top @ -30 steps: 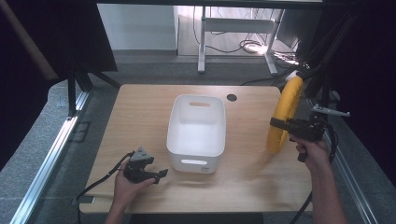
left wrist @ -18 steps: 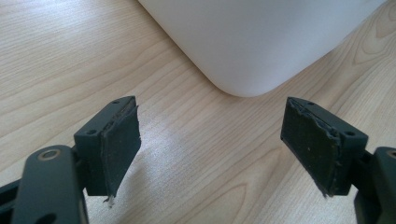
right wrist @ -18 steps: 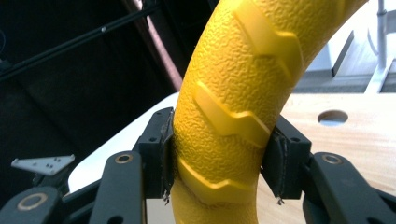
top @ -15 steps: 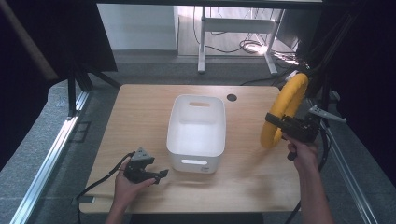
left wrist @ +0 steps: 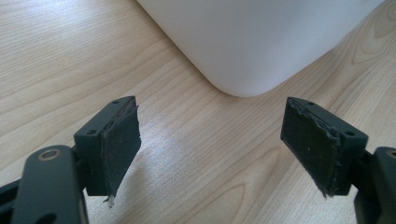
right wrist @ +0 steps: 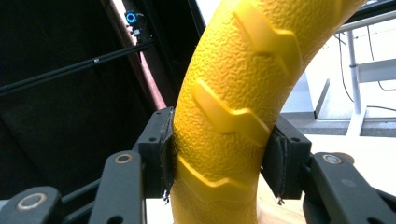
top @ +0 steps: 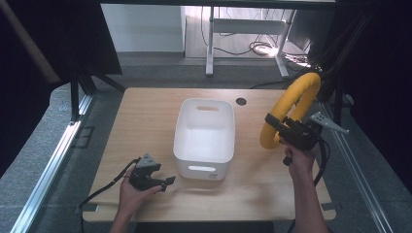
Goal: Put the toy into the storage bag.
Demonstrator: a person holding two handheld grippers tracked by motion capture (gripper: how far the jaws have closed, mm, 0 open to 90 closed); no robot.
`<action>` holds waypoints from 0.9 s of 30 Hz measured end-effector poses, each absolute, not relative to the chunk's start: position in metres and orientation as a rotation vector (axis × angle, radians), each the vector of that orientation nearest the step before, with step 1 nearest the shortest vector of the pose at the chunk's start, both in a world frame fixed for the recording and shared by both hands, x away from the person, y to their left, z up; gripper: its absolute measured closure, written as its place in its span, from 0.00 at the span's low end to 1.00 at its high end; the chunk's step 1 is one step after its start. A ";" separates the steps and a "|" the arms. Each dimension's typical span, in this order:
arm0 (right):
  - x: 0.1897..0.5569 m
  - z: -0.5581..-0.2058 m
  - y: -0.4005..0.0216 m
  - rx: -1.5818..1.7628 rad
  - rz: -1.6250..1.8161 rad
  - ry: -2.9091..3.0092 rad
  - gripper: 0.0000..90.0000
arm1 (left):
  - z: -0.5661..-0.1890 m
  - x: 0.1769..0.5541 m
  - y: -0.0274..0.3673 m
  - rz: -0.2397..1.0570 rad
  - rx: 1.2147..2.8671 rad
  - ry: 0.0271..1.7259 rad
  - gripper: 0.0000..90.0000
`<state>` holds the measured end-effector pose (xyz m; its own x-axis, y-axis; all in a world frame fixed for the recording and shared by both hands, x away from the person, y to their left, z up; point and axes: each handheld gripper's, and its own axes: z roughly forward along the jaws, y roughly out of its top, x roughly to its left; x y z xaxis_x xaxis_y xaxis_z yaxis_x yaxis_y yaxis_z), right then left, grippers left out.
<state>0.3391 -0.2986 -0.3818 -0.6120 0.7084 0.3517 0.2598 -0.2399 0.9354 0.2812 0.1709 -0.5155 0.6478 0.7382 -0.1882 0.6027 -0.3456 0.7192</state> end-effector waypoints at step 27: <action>0.333 -0.366 -0.260 1.060 1.990 1.617 0.56 | -0.517 0.282 0.170 0.210 2.077 1.037 0.22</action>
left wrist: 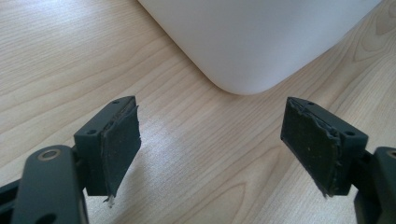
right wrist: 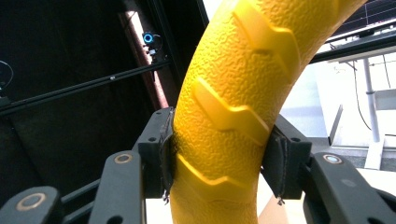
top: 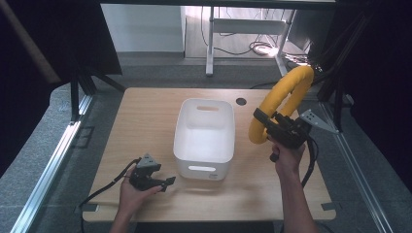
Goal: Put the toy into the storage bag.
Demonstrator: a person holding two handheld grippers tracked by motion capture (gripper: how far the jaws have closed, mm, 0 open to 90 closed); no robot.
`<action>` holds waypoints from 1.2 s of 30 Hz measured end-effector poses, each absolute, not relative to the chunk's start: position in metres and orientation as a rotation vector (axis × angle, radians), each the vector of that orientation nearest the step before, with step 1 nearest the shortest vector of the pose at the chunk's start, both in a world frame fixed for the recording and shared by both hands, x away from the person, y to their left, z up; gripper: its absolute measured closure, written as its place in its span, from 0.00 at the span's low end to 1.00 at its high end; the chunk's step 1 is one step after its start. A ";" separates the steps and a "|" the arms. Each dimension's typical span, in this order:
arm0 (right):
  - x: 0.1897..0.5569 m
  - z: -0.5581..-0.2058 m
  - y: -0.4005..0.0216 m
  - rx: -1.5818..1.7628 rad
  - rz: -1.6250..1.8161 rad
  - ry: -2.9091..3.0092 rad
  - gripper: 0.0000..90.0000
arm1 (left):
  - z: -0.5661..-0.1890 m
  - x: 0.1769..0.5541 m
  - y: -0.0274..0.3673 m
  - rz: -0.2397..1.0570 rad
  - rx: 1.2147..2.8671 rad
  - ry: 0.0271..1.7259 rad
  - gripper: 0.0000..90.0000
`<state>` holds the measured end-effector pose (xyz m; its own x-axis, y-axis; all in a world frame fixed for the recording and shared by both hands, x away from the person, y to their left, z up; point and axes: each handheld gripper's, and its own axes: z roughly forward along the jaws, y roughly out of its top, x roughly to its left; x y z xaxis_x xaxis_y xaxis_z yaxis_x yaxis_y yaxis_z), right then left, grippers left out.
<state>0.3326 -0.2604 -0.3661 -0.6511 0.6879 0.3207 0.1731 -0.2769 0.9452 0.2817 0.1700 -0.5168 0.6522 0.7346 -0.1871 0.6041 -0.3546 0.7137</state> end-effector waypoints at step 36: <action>0.333 -0.332 -0.218 0.937 2.050 1.614 0.55 | -0.517 0.282 0.170 0.207 2.080 1.038 0.22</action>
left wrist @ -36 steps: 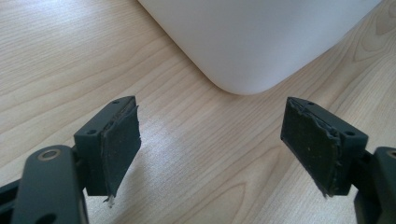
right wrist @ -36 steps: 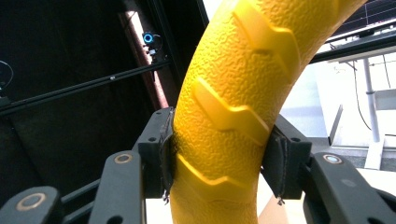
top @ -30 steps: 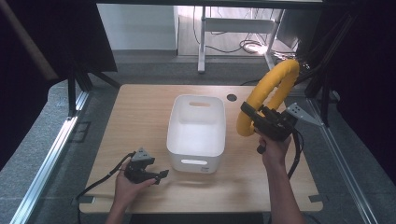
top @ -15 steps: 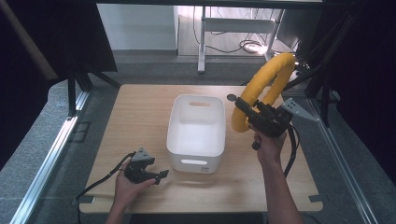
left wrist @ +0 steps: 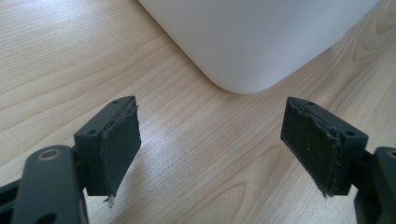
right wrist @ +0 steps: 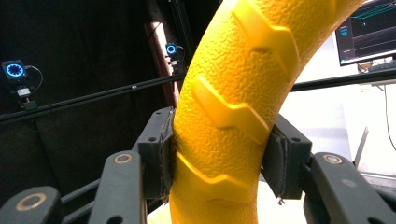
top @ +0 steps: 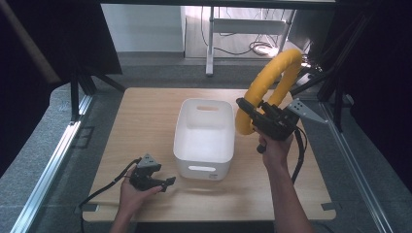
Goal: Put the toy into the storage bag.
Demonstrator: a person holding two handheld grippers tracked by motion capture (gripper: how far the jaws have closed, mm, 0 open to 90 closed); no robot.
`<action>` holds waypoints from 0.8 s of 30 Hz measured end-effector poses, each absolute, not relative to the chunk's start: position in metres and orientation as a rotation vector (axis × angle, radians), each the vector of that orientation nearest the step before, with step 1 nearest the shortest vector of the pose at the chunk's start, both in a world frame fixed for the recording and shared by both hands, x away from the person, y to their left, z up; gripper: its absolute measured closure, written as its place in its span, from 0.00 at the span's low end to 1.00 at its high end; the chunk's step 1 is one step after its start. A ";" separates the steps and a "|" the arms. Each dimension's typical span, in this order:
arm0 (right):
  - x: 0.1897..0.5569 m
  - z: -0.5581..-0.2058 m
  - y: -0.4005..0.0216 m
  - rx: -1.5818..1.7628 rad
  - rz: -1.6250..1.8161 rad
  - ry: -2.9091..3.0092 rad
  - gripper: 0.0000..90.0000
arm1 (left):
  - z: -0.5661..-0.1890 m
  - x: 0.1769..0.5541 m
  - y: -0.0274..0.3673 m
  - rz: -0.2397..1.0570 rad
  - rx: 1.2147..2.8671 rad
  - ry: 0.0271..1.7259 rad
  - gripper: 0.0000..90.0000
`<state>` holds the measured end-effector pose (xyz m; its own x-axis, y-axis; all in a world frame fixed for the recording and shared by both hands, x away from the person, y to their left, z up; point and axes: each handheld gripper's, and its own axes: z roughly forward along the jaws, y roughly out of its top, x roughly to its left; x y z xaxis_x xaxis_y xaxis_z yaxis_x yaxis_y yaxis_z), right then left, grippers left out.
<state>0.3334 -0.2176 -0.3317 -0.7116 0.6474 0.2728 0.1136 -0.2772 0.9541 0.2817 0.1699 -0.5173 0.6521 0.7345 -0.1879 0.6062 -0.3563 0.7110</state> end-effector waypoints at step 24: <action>0.331 -0.313 -0.175 0.829 2.096 1.655 0.55 | -0.517 0.282 0.170 0.204 2.081 1.035 0.22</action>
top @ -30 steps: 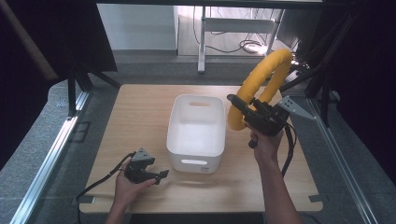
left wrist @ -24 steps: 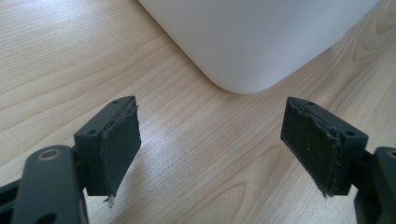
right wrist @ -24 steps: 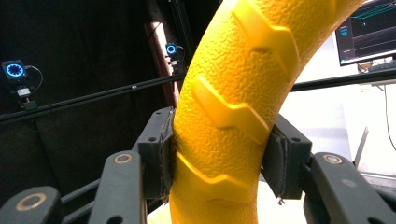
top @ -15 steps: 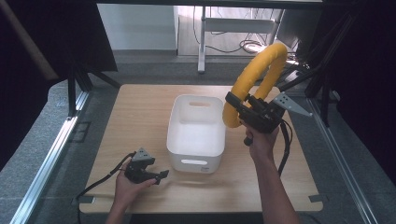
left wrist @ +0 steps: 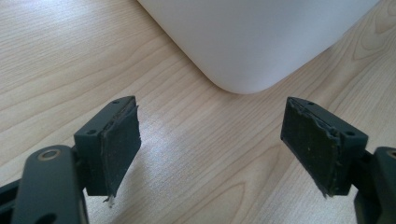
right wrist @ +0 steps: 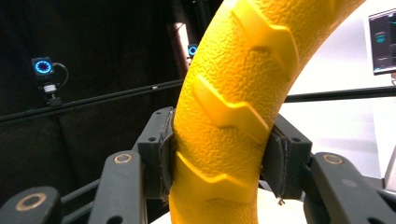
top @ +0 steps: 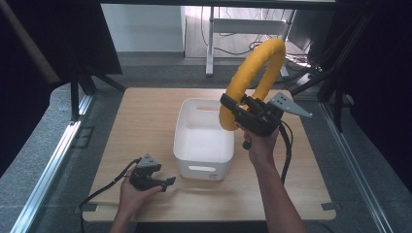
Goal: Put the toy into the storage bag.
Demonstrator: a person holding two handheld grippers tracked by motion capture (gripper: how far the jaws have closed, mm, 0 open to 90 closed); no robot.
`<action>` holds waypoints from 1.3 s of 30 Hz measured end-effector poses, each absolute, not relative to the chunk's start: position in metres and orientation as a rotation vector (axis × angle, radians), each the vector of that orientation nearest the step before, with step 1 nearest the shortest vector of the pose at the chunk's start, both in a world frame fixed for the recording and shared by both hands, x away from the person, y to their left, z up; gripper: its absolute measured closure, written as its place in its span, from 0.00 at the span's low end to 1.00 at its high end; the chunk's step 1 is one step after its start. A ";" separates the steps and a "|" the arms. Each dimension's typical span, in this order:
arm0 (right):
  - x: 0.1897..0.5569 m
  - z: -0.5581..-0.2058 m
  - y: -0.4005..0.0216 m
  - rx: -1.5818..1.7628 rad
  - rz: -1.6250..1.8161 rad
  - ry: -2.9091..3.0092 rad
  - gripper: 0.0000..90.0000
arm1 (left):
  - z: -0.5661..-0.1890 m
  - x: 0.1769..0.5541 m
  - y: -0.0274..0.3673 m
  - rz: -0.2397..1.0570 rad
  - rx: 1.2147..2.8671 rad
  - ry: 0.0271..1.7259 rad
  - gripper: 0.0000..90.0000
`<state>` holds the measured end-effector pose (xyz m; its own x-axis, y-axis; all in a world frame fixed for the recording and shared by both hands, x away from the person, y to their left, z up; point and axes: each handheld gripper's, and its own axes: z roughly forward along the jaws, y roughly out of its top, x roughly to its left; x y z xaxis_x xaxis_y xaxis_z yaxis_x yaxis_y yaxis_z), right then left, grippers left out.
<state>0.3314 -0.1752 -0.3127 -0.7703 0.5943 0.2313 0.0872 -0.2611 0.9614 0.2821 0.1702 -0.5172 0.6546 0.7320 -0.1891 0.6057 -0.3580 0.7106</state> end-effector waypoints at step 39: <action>0.325 -0.339 -0.103 0.788 2.178 1.775 0.55 | -0.517 0.282 0.171 0.201 2.077 1.041 0.22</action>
